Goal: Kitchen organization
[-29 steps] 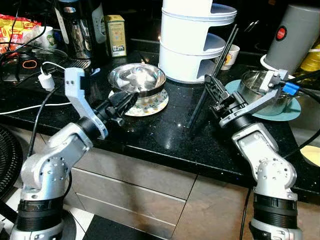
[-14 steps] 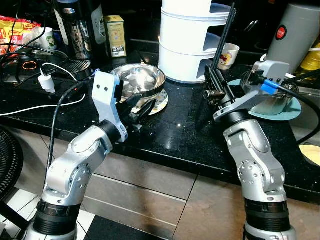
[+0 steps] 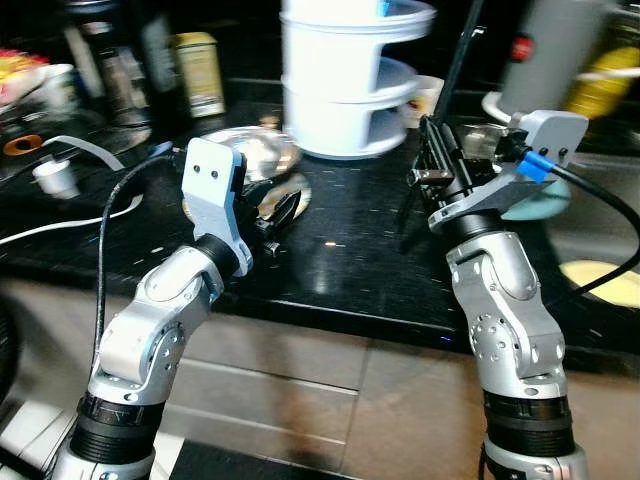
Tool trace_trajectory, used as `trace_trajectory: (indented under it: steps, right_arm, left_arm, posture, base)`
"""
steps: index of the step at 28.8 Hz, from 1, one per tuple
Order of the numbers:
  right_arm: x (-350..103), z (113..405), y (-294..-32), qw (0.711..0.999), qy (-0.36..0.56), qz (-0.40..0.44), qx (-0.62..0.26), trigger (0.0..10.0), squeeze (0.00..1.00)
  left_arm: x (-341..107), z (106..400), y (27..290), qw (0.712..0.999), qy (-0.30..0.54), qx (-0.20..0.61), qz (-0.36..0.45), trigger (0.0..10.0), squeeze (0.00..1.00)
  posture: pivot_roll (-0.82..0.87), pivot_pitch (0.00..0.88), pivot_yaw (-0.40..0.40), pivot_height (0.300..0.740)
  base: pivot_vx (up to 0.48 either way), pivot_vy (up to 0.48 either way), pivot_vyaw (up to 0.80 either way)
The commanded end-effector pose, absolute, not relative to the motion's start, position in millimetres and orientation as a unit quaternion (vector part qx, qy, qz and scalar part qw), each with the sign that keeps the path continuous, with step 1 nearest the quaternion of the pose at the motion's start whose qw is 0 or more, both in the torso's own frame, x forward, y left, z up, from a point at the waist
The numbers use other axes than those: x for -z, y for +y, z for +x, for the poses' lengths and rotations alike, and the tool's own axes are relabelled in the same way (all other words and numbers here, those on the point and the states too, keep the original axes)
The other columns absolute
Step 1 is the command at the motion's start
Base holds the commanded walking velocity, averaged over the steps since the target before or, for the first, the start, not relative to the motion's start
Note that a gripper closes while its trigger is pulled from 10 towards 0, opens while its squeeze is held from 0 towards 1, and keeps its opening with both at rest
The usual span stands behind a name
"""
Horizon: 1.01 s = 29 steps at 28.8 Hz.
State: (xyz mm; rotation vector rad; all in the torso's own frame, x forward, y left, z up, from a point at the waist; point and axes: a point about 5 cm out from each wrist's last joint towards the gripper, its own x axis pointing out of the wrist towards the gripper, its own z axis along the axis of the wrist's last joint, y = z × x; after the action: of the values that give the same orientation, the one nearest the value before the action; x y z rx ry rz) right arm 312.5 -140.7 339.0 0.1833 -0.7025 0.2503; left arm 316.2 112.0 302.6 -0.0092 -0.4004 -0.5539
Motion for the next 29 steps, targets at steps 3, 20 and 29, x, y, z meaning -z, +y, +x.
trace_trajectory:
  steps: [3, 20, 29]
  right_arm:
    - [-339.2, 309.9, -137.9, 0.925, -0.353, 0.077, -0.119, 10.0, 0.00]
    - [-322.8, 318.0, -118.9, 0.938, -0.288, 0.030, -0.189, 10.0, 0.00]
    - [-299.5, 319.6, -111.8, 0.948, -0.238, -0.013, -0.211, 10.0, 0.00]
  left_arm:
    - [-302.9, 316.2, 110.2, 0.941, -0.201, 0.274, 0.001, 10.0, 0.00]
    - [-302.1, 328.3, 134.0, 0.965, -0.195, 0.173, -0.019, 10.0, 0.00]
    - [-293.1, 328.8, 147.3, 0.975, -0.175, 0.140, -0.002, 10.0, 0.00]
  posture:
    - [0.02, 0.211, 0.024, 0.740]
    - [0.01, 0.214, 0.018, 0.740]
    - [0.01, 0.234, -0.003, 0.740]
  base:
    - [0.000, 0.000, -0.80]
    - [0.000, 0.000, -0.30]
    - [0.000, 0.000, 0.00]
